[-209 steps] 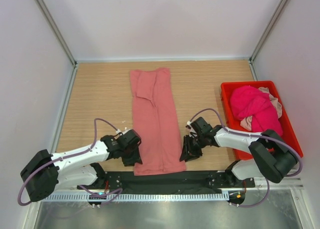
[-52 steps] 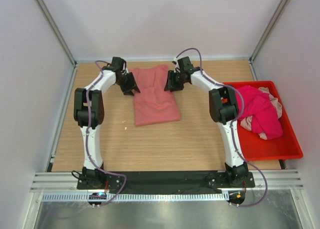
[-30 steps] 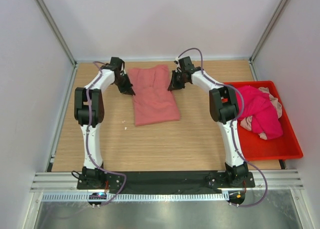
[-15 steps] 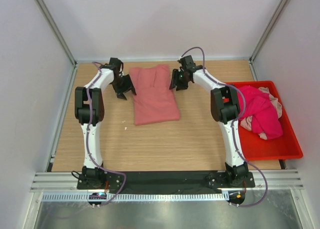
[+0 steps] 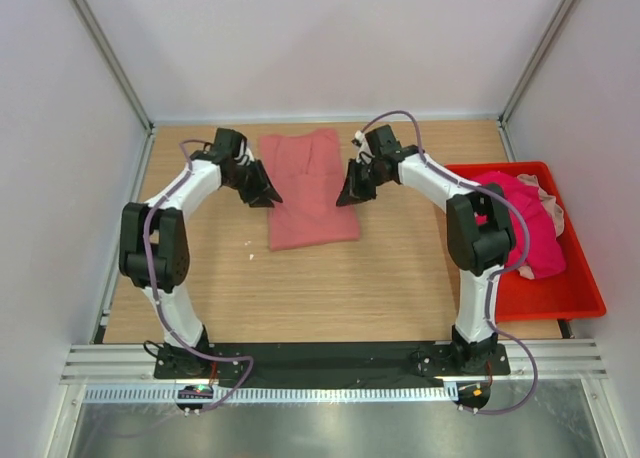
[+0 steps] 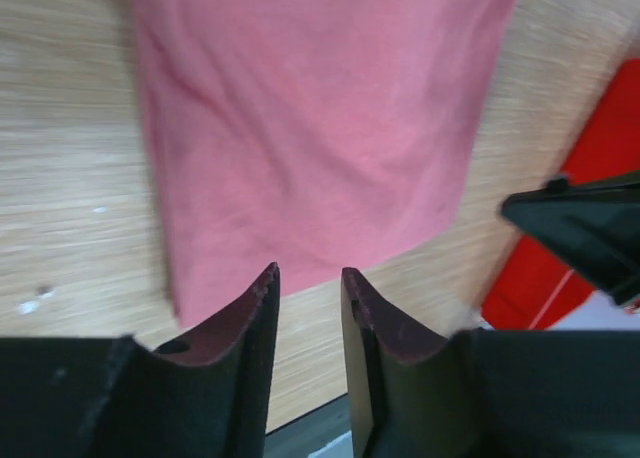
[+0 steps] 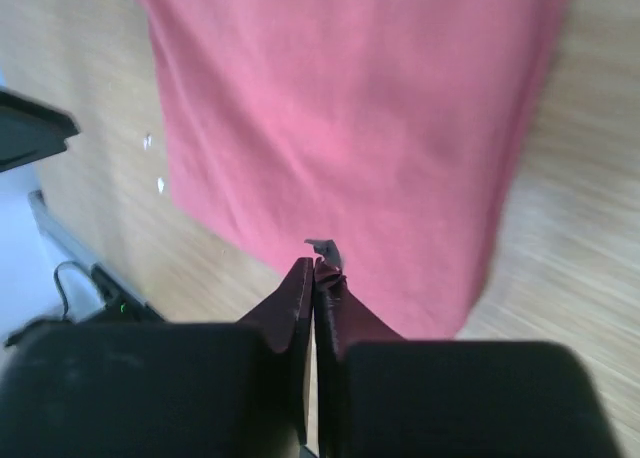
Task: Fold and stack the t-shirts
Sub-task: Fold the tshirt
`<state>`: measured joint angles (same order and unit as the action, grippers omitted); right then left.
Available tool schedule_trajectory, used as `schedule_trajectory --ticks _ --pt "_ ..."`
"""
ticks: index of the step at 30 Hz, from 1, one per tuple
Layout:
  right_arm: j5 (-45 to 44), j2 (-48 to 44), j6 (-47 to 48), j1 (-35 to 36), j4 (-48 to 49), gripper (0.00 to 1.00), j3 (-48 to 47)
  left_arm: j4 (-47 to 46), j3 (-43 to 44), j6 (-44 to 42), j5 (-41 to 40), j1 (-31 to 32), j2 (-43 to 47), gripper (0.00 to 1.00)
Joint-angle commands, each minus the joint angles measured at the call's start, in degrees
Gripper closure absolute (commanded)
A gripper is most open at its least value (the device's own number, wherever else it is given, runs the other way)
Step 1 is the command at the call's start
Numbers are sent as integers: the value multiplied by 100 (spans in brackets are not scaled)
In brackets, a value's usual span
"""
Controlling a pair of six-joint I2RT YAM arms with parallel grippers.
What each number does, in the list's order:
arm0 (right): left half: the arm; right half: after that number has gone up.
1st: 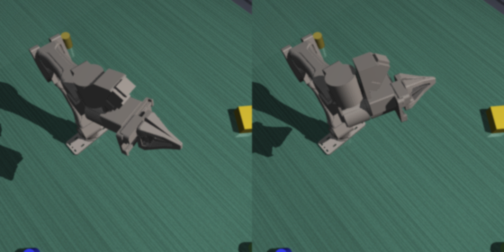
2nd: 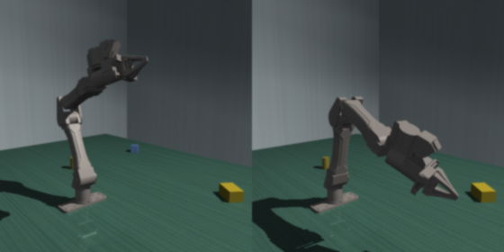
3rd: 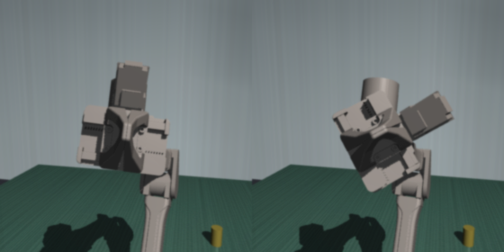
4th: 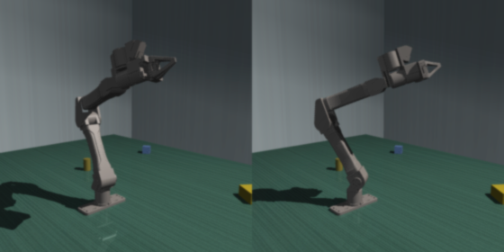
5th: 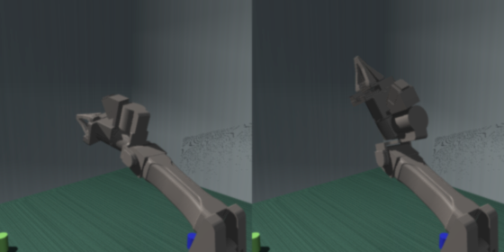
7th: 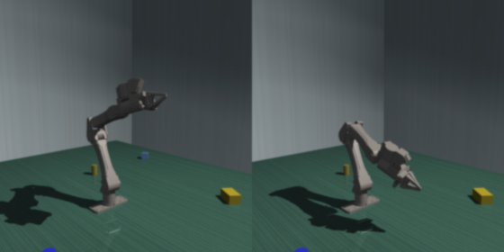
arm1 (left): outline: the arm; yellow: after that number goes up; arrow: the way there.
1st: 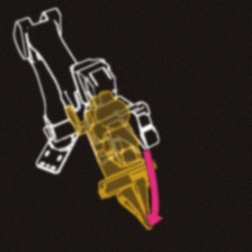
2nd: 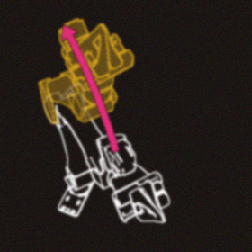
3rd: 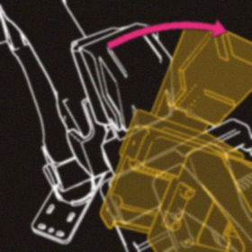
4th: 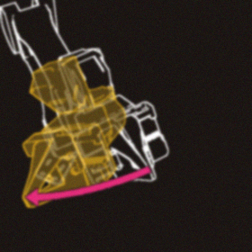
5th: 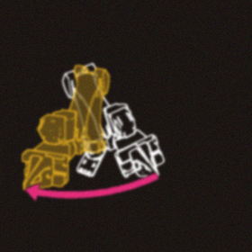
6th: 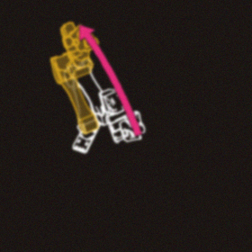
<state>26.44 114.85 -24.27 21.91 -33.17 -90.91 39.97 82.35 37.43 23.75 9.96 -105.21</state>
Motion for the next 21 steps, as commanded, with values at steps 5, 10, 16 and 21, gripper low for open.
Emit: schedule_trajectory --ticks 5,10,16,21 --pt "1136 196 -342 -90 917 99 1109 -1105 -886 477 737 288 -536 75" --pt "925 56 -367 -319 1260 99 1944 -1132 -1807 239 456 288 -448 76" --pt "986 -531 -605 -337 1427 99 2903 -798 -2704 -157 104 288 -89 82" --pt "1074 -1201 -666 -319 1068 99 3019 -385 -2689 -341 165 305 806 78"
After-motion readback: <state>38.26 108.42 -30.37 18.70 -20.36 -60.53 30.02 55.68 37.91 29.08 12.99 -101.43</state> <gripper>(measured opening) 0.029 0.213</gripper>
